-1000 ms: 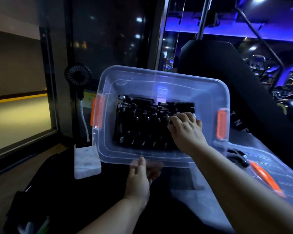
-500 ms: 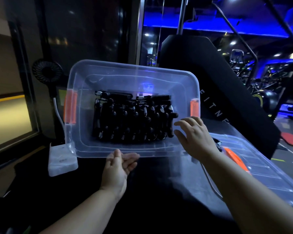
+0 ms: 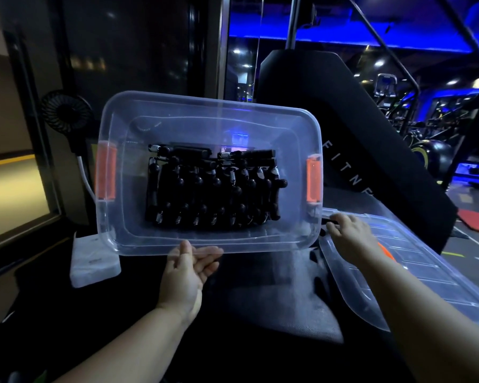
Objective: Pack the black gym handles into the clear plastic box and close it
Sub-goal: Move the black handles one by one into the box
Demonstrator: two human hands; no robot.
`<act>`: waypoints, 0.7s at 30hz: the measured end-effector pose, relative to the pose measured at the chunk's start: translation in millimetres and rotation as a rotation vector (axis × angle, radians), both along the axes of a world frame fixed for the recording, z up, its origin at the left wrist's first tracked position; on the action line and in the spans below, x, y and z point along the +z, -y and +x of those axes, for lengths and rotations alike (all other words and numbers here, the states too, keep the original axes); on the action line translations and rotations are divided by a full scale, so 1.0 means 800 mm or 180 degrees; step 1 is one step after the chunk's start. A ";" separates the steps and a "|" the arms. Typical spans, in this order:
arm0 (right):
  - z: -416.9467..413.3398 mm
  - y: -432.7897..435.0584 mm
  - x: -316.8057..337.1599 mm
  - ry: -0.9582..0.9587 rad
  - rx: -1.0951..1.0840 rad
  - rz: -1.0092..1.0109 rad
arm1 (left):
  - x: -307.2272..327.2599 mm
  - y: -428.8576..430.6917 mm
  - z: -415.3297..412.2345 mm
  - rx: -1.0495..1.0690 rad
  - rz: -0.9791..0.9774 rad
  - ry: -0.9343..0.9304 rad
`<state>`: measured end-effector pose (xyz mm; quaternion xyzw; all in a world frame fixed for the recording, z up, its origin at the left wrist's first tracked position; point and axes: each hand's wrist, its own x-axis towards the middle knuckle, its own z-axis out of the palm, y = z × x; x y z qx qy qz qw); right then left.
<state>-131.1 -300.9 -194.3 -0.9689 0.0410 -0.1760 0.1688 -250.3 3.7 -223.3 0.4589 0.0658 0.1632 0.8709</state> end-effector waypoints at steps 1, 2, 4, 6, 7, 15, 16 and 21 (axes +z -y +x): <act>0.008 0.004 -0.007 -0.0219 -0.0008 -0.0076 | -0.001 0.000 0.000 -0.0002 0.0006 -0.0005; 0.014 0.005 -0.012 -0.0376 -0.0005 -0.0160 | -0.001 0.000 0.000 -0.0003 0.0014 -0.0008; 0.025 0.009 -0.020 -0.0607 -0.0022 -0.0200 | -0.002 -0.001 0.001 0.0002 0.0033 -0.0021; 0.035 0.012 -0.024 -0.0783 -0.0019 -0.0272 | -0.002 -0.001 0.001 0.0013 0.0035 -0.0035; 0.038 0.012 -0.026 -0.0859 -0.0022 -0.0331 | -0.002 -0.001 0.002 0.0016 0.0032 -0.0038; 0.029 -0.004 -0.009 -0.1274 -0.0357 -0.0436 | -0.001 -0.002 0.003 0.0028 0.0057 -0.0057; 0.027 -0.003 -0.010 -0.1259 -0.0429 -0.0468 | -0.001 -0.002 0.003 0.0026 0.0061 -0.0058; 0.018 0.001 -0.009 -0.1107 -0.0430 -0.0367 | 0.000 -0.001 0.003 0.0032 0.0082 -0.0052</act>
